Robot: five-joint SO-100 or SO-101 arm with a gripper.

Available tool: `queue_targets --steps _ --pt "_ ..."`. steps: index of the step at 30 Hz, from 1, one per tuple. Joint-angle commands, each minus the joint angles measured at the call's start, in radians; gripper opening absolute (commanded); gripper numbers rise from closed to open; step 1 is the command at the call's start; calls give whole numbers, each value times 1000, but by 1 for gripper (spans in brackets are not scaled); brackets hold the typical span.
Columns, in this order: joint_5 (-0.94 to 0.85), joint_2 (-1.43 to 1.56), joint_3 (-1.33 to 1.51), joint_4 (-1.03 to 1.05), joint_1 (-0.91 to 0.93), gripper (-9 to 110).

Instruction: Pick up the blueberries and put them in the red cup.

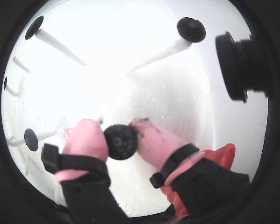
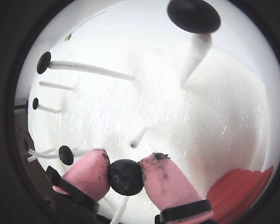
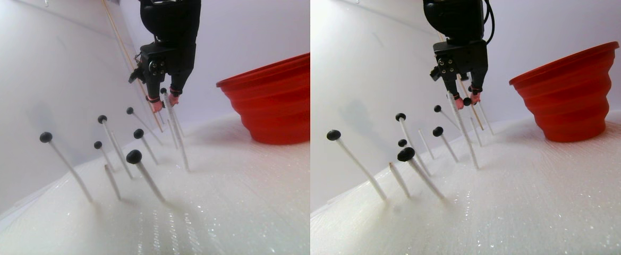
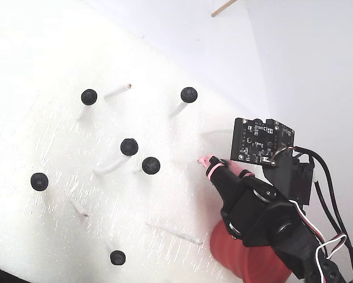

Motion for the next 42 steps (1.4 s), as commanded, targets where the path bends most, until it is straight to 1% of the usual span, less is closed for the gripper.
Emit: queue_targets --steps 1,33,42 --pt "3 129 -6 21 5 11" --pt "83 370 3 310 141 11" --pt "107 387 -20 350 193 11"
